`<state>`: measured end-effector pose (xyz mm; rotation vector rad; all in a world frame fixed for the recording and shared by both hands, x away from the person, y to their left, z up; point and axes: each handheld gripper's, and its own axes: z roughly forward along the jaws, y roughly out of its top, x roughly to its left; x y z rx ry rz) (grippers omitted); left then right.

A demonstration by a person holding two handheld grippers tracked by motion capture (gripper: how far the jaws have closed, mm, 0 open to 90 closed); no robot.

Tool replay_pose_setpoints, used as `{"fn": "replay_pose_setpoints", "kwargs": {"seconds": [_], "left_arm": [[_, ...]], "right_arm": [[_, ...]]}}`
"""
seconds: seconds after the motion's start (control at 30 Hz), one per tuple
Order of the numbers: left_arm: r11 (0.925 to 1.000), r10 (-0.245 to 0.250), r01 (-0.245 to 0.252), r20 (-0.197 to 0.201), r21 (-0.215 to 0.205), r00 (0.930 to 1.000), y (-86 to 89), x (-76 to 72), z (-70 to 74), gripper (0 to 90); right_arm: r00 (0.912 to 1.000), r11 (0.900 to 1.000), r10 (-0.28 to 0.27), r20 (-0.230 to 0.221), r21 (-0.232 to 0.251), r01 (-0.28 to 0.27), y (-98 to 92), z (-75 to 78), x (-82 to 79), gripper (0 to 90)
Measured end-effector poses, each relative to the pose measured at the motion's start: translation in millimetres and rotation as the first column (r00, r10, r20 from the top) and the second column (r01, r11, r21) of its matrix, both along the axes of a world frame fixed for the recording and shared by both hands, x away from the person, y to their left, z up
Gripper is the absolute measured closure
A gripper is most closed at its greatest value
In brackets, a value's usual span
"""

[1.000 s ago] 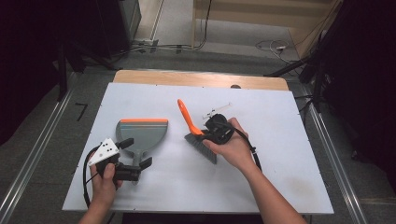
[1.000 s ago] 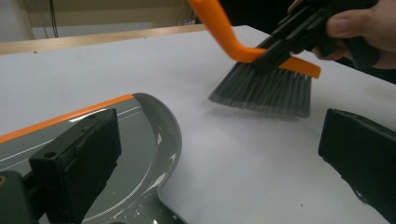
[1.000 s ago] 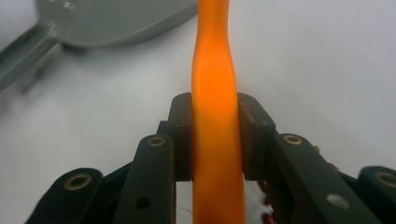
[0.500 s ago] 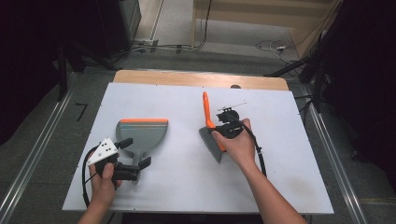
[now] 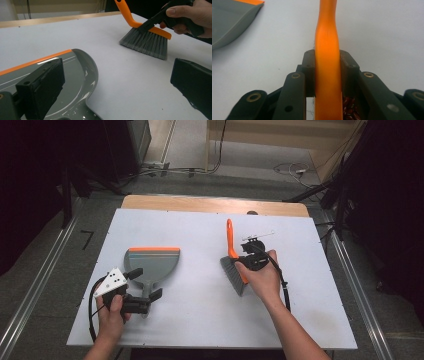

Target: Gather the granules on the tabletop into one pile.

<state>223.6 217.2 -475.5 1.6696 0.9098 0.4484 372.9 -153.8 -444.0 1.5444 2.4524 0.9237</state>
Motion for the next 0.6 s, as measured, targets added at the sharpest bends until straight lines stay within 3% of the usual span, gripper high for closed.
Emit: {"fn": "replay_pose_setpoints", "kwargs": {"seconds": [0.23, 0.4, 0.6], "left_arm": [[1.0000, 0.001, -0.001, -0.002, -0.003, 1.0000, -0.6, 0.0, -0.2, 0.0], [1.0000, 0.001, -0.001, -0.003, -0.002, 1.0000, -0.4, 0.4, -0.2, 0.0], [1.0000, 0.001, -0.001, -0.004, 0.000, 1.0000, -1.3, 0.4, -0.2, 0.0]], "right_arm": [[0.9986, 0.997, 0.045, 0.027, 0.058, -0.047, -3.3, 13.6, -3.8, 68.9], [0.9983, 0.994, 0.033, 0.047, 0.104, -0.038, -12.6, 30.4, -3.4, 68.9], [0.9965, 0.993, 0.076, 0.034, 0.089, -0.079, -6.6, 28.8, -4.8, 68.9]]}}
